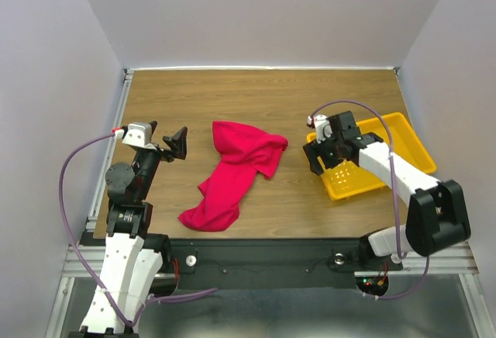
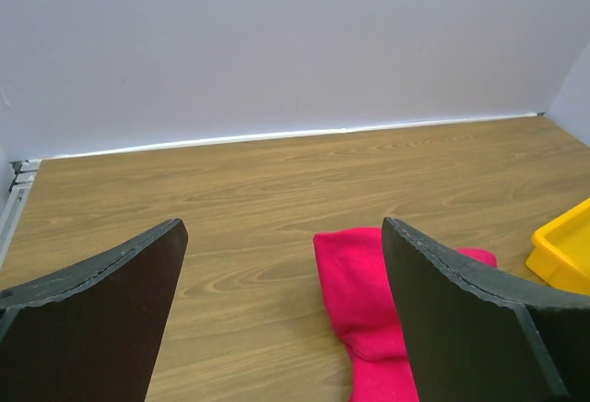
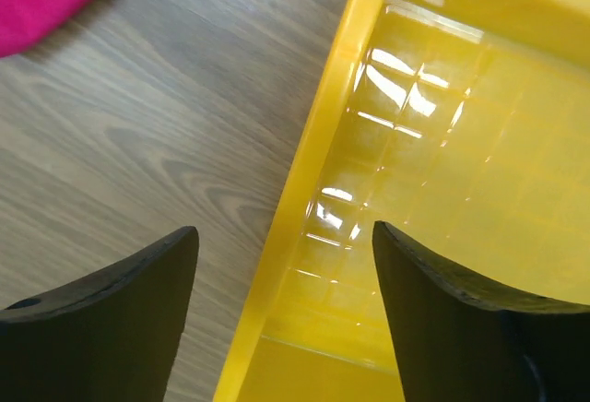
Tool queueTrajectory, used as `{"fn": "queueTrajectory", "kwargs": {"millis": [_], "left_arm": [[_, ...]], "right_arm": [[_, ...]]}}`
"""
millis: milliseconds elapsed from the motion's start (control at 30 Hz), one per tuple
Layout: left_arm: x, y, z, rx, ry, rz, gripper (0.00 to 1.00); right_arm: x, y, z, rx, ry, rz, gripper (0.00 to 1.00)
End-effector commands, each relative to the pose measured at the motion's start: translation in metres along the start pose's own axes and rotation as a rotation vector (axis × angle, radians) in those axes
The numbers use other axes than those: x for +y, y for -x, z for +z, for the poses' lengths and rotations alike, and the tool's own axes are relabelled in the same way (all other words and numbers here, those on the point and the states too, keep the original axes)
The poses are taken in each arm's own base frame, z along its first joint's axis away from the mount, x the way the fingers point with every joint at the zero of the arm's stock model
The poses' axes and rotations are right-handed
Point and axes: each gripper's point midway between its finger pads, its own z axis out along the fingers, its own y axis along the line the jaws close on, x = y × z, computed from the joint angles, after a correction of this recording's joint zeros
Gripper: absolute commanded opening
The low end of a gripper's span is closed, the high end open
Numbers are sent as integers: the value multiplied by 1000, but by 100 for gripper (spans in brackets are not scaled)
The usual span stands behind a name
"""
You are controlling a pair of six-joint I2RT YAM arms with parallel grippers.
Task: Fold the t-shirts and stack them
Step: Flatten the tshirt out
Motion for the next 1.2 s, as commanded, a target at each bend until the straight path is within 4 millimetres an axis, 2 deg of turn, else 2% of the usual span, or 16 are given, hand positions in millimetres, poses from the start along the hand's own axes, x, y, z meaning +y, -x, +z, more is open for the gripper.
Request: {"fn": "queueTrajectory", "kwargs": {"millis": [0,100,133,267,300,400,433,500,667,800,967,1067,1133,1167], "left_arm": [[-6,17,2,-63,-29,18,98],[-6,16,3,-60,-33,17,99],[-7,17,3,-59,-37,18,99],[-9,16,3,-56,-46,17,99],[-9,16,3,-56,-46,17,98],[-9,19,2,-65,-46,22,99],[-9,18,1,-65,-47,22,99],[-9,18,1,-65,-49,24,99],[-10,19,0,-70,-49,29,99],[-10,20,0,-69,-52,30,99],[-11,19,0,-69,-55,30,99],[-10,18,0,-68,-53,29,99],[-11,18,0,-67,-55,28,99],[-10,18,0,-65,-53,27,99]], "right_arm": [[-12,1,13,40,-49,58,80],[-15,-5,24,78,-51,55,70],[-18,-6,26,85,-64,52,70],[-24,-7,32,104,-83,24,57],[-25,-7,32,108,-86,18,47],[-29,-12,34,127,-92,-16,27],[-29,-14,33,128,-93,-26,15],[-28,-13,30,121,-83,-65,7],[-17,-15,15,113,-13,-161,1],[-22,-19,5,135,-22,-258,1],[-41,-38,-3,202,-63,-513,1],[-59,-56,-9,246,-47,-762,1],[-69,-62,-11,253,-36,-832,1],[-81,-67,-14,262,-40,-832,1]]}}
